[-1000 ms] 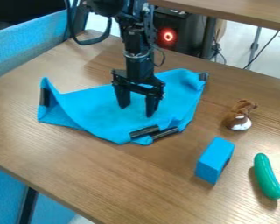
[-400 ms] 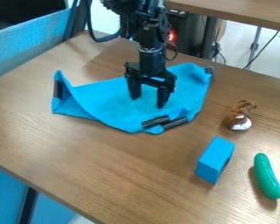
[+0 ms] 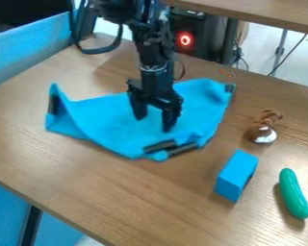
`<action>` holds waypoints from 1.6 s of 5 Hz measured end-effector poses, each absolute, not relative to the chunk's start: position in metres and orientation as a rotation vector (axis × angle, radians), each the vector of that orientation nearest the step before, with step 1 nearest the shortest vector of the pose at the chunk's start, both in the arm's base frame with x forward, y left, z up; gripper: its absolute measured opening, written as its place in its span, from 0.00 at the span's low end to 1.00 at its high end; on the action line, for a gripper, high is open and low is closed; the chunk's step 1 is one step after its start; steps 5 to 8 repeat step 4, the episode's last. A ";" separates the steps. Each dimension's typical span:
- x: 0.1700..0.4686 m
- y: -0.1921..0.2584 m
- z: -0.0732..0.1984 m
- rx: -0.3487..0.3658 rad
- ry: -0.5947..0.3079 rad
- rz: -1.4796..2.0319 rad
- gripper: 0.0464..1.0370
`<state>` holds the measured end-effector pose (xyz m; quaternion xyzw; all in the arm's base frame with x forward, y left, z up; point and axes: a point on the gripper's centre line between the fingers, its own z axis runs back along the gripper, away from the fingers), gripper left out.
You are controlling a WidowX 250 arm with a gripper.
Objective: Move the cloth from the bottom to top
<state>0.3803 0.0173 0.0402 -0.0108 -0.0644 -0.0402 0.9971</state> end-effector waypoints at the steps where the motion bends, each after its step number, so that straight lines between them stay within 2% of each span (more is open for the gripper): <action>1: 0.357 0.017 0.041 -0.036 -0.122 -0.124 0.96; 2: 0.341 0.018 0.039 -0.035 -0.106 -0.150 0.96; 3: 0.340 0.019 0.047 -0.035 -0.126 -0.143 0.96; 4: 0.343 0.032 0.081 -0.070 -0.177 -0.120 0.96; 8: 0.343 0.032 0.081 -0.070 -0.177 -0.120 0.96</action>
